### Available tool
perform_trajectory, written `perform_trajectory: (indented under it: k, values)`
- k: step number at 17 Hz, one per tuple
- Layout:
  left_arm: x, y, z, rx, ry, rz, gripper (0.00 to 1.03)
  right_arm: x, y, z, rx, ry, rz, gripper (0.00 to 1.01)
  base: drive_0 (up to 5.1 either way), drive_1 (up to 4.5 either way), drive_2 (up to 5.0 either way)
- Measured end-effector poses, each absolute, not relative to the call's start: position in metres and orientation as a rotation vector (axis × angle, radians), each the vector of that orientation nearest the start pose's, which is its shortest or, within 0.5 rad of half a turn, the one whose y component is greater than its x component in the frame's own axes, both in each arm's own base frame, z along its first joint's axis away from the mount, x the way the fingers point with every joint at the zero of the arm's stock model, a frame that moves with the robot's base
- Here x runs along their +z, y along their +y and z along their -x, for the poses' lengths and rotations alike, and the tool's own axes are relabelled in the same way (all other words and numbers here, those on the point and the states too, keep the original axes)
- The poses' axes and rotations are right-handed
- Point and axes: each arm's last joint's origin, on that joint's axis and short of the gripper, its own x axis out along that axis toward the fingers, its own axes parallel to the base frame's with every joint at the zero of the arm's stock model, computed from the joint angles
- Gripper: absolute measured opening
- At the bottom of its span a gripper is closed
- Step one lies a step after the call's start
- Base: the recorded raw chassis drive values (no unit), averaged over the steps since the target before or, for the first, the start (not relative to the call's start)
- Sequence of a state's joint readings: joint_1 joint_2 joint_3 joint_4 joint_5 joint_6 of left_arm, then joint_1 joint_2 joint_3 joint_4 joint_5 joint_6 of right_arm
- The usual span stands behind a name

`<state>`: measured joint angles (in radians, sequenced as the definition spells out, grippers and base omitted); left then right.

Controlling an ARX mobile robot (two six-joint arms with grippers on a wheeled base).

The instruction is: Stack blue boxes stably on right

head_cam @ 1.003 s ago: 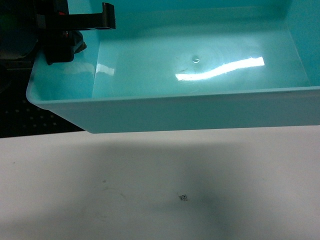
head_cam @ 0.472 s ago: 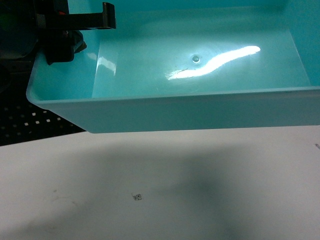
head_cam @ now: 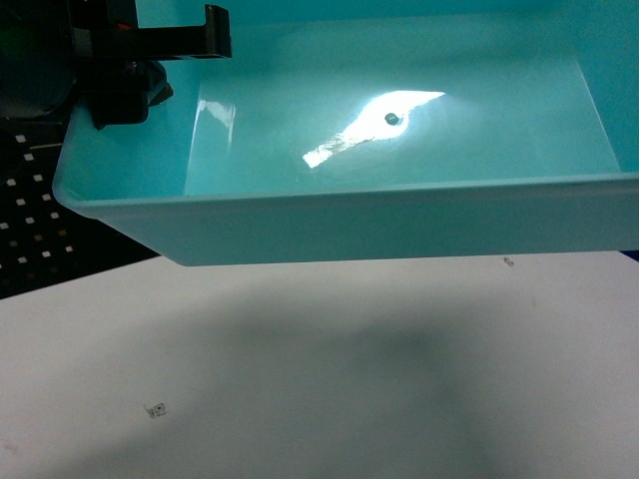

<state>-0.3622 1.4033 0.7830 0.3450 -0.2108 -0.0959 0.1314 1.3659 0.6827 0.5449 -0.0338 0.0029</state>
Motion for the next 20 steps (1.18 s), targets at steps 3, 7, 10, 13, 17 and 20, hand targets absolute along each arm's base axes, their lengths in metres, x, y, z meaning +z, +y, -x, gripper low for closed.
perform_trajectory:
  k: [3,7,10,13,17,20]
  values:
    - [0.2441,-0.1016,-0.2852,-0.138,0.271,0.017,0.02,0.2405,0.0389,-0.2873,0.164,0.139,0.004,0.07,-1.7,-1.68,-1.7]
    - [0.2441,-0.1016,-0.2852,-0.137,0.271,0.017,0.02,0.2405,0.0389,-0.2873,0.164,0.139,0.004,0.07,-1.6,-1.64,-1.6]
    - [0.2441,-0.1016,-0.2852,-0.137,0.271,0.017,0.02,0.2405,0.0389,-0.2873,0.164,0.139,0.004,0.07,-1.6,-1.55,-1.6]
    - [0.2441,-0.1016,-0.2852,-0.137,0.271,0.017,0.02,0.2405,0.0389,-0.2873,0.164,0.139,0.004,0.07,-1.6,-1.56,-1.6]
    - [0.2436,-0.1007,-0.2853,-0.132,0.272,0.017,0.02,0.241,0.0403,-0.2872,0.166,0.135,0.004,0.07,0.6,-3.92,-1.7]
    - [0.2436,-0.1016,-0.2849,-0.135,0.272,0.013,0.02,0.2405,0.0399,-0.2872,0.164,0.14,0.005,0.07,3.0,-5.59,-2.0]
